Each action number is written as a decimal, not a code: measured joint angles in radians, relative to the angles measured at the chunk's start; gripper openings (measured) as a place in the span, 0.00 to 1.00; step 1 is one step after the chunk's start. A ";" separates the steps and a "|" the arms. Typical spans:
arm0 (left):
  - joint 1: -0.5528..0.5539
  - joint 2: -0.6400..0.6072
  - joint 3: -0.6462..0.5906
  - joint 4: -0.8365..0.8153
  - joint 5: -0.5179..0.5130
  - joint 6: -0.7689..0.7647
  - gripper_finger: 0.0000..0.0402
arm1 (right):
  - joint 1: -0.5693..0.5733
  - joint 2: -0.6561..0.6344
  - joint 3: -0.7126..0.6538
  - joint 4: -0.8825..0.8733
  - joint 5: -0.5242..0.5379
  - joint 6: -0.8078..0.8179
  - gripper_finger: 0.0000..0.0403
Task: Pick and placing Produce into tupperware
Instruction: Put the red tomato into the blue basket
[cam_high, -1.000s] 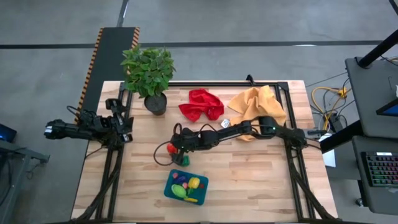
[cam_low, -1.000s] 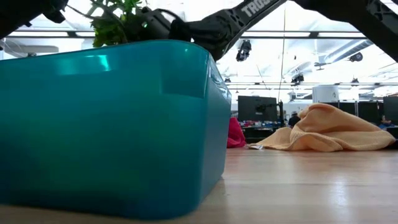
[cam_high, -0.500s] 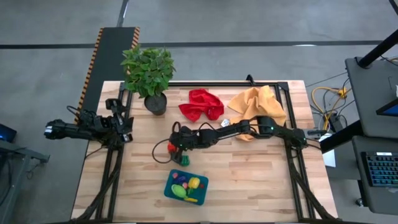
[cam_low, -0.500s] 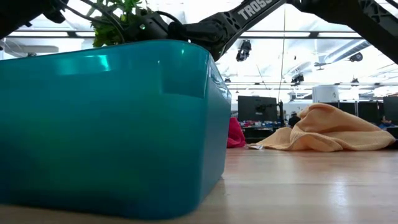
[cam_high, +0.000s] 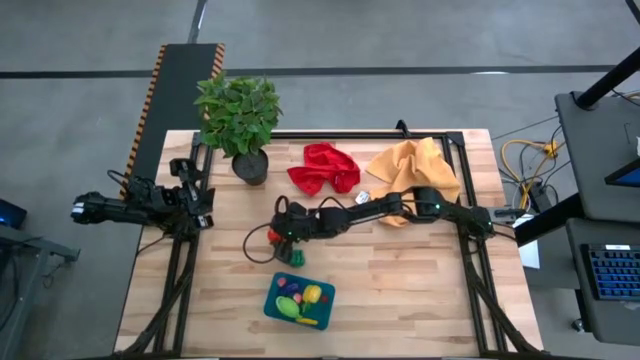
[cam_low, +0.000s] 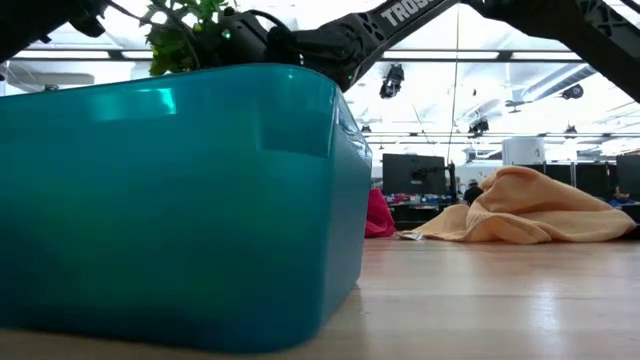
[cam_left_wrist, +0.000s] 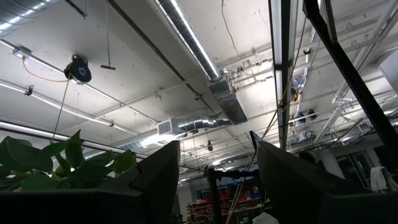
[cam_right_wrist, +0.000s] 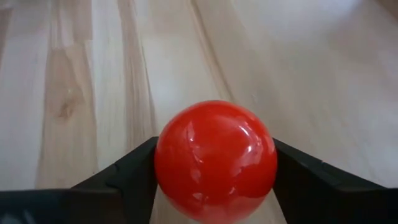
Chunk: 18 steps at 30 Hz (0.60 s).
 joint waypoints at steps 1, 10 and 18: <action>0.000 0.000 0.000 0.000 0.000 0.000 0.50 | 0.000 -0.001 0.011 -0.013 0.000 -0.005 0.63; 0.000 0.000 0.000 0.000 0.000 0.000 0.50 | 0.014 -0.005 0.203 -0.296 0.000 -0.038 0.61; 0.000 0.001 0.000 -0.002 0.000 -0.001 0.50 | 0.091 -0.006 0.387 -0.582 0.000 -0.015 0.61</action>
